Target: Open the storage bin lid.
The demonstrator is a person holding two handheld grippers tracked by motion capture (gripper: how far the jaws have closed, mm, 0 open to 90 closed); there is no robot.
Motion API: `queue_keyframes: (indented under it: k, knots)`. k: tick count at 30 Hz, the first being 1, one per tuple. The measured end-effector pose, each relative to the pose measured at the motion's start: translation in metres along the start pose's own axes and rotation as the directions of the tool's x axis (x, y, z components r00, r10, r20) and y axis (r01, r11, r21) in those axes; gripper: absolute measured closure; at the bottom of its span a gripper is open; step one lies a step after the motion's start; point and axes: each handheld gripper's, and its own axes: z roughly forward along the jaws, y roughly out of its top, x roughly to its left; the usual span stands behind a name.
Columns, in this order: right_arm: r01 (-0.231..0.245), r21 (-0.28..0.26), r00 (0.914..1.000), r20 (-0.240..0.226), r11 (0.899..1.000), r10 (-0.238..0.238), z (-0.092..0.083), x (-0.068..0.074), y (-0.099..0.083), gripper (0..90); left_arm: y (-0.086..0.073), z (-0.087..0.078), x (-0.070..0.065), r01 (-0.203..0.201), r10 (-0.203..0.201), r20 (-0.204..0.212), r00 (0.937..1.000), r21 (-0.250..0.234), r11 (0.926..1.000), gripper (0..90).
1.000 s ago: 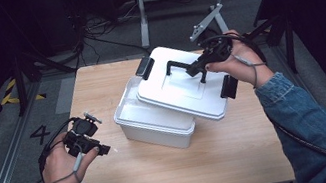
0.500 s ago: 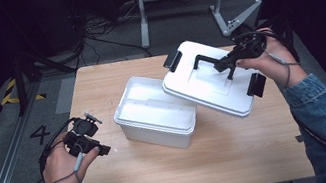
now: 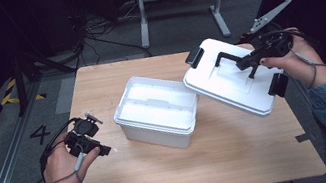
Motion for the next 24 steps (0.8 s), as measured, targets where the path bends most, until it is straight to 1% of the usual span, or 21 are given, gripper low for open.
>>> queue_keyframes:
  k: [3, 4, 5, 6, 7, 10, 11, 12, 14, 15, 19, 21, 22, 24]
  knots:
    - [-0.01, 0.005, 0.9999, 0.007, 1.0, 0.01, -0.003, -0.003, -0.005, 84.3, 0.0, 0.0, 0.001, -0.003, 0.003, -0.002, 1.0, 0.004, 1.0, 52.7]
    - [-0.013, 0.006, 0.9998, 0.012, 1.0, 0.013, -0.005, -0.005, -0.008, 84.4, 0.0, 0.0, 0.002, -0.015, 0.016, -0.014, 0.9998, 0.005, 0.9999, 52.7]
    - [-0.02, 0.007, 0.9996, 0.018, 1.0, 0.02, -0.007, -0.007, -0.011, 84.4, 0.0, 0.0, 0.001, -0.012, 0.012, -0.012, 0.9999, 0.005, 0.9999, 52.7]
    - [-0.025, 0.007, 0.9995, 0.02, 1.0, 0.025, -0.008, -0.009, -0.013, 84.4, 0.0, 0.001, 0.001, 0.0, 0.0, 0.0, 1.0, 0.005, 1.0, 52.7]
    - [-0.028, 0.006, 0.9993, 0.023, 1.0, 0.028, -0.01, -0.011, -0.015, 84.4, 0.0, 0.001, 0.0, 0.004, -0.004, -0.001, 1.0, 0.008, 1.0, 52.7]
    - [-0.046, 0.005, 0.9984, 0.034, 0.999, 0.046, -0.013, -0.015, -0.022, 84.3, 0.001, 0.002, -0.001, 0.0, 0.0, 0.001, 1.0, 0.011, 0.9999, 52.7]
    - [-0.048, 0.005, 0.9982, 0.037, 0.999, 0.048, -0.014, -0.018, -0.024, 84.4, 0.001, 0.002, 0.0, -0.013, 0.013, -0.008, 0.9999, 0.013, 0.9998, 52.7]
    - [-0.056, 0.005, 0.9976, 0.04, 0.998, 0.056, -0.014, -0.019, -0.027, 84.4, 0.001, 0.003, -0.001, -0.002, 0.002, -0.001, 1.0, 0.016, 0.9999, 52.7]
    - [-0.073, 0.007, 0.9968, 0.034, 0.997, 0.072, -0.013, -0.025, -0.033, 84.4, 0.002, 0.004, -0.001, -0.006, 0.006, 0.002, 1.0, 0.011, 0.9999, 52.5]
    - [-0.088, 0.008, 0.9958, 0.028, 0.996, 0.088, -0.012, -0.028, -0.036, 84.4, 0.002, 0.004, -0.002, -0.004, 0.004, 0.007, 1.0, 0.01, 0.9999, 52.4]
    - [-0.116, 0.016, 0.993, 0.028, 0.993, 0.115, -0.005, -0.038, -0.047, 84.4, 0.002, 0.004, -0.002, -0.003, 0.003, 0.012, 0.9999, 0.01, 0.9999, 52.0]
    - [-0.132, 0.025, 0.9909, 0.027, 0.991, 0.131, -0.001, -0.041, -0.052, 84.4, 0.002, 0.005, -0.001, -0.017, 0.017, 0.007, 0.9998, 0.015, 0.9997, 52.2]
    - [-0.137, 0.027, 0.9902, 0.032, 0.99, 0.136, 0.002, -0.043, -0.055, 84.4, 0.002, 0.006, -0.001, -0.008, 0.008, 0.012, 0.9999, 0.019, 0.9998, 52.5]
    - [-0.152, 0.026, 0.9878, 0.037, 0.988, 0.151, 0.008, -0.047, -0.06, 84.4, 0.003, 0.006, -0.001, -0.006, 0.005, 0.011, 0.9999, 0.023, 0.9997, 52.6]
